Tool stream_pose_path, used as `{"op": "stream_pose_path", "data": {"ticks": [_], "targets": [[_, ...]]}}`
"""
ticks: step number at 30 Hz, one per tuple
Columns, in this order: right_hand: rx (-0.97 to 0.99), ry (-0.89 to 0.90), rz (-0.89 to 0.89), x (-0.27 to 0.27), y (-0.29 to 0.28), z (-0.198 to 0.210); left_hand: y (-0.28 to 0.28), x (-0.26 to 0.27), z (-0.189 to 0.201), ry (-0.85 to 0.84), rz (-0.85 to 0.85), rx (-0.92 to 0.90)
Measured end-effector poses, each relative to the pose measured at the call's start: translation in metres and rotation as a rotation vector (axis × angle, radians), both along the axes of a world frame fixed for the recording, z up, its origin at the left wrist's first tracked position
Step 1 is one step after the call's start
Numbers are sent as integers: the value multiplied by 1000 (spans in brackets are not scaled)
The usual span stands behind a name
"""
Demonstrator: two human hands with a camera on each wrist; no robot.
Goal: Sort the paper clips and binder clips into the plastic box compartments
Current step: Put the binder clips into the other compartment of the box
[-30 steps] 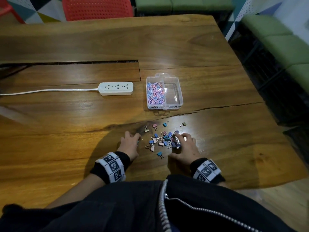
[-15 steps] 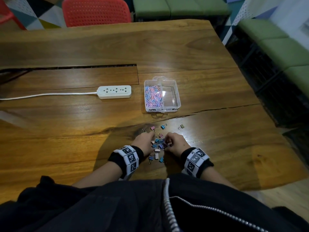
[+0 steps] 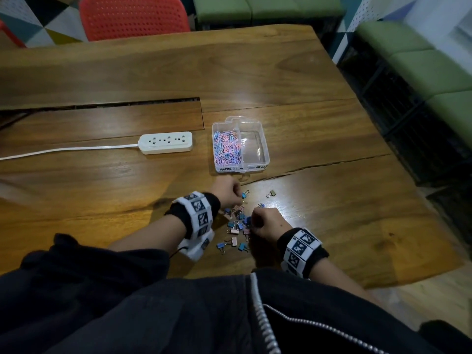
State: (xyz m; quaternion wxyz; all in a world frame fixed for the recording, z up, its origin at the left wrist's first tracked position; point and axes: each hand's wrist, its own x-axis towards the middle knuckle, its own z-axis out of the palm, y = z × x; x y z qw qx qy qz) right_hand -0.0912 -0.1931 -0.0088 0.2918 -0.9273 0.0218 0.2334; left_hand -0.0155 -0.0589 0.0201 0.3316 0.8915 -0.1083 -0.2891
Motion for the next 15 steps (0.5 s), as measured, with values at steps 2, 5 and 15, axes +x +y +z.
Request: {"op": "stream_pose_path", "data": {"ticks": [2, 5, 15], "targets": [[13, 18, -33, 0, -4, -1, -9, 14, 12, 52, 141, -168], [117, 60, -144, 2, -13, 1, -24, 35, 26, 51, 328, -362], [283, -77, -338, 63, -39, 36, -8, 41, 15, -59, 201, -204]]}}
